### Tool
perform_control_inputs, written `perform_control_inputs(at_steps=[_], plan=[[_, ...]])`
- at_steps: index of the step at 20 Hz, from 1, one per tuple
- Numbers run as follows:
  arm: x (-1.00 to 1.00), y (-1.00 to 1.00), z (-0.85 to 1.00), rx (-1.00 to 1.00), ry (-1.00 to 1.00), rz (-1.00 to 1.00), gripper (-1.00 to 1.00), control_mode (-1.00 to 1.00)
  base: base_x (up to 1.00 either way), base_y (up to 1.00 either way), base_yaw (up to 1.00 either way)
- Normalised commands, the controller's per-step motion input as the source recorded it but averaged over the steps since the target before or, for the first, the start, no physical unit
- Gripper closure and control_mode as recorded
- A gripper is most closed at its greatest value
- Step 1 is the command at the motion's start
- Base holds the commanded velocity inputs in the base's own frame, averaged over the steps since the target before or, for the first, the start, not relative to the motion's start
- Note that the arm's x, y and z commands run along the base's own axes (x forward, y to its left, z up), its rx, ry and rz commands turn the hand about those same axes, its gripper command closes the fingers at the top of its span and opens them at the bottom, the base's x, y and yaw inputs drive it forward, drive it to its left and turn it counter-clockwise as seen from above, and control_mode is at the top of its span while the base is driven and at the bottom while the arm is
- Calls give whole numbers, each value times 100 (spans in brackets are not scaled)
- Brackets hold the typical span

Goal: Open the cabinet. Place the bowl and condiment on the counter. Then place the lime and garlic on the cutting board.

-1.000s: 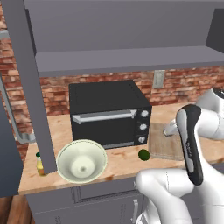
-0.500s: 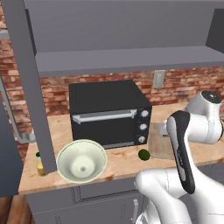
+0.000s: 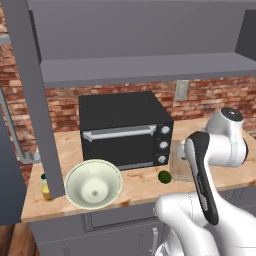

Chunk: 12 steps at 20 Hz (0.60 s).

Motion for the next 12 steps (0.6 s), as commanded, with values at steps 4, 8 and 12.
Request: perform_control_inputs(at_steps=[4,8,12], plan=[[0,14,-9,0,8,0,-100,-100,0,0,0],[0,10,-11,0,1,0,-100,-100,0,0,0],[0,4,-16,0,0,0,-100,-100,0,0,0]])
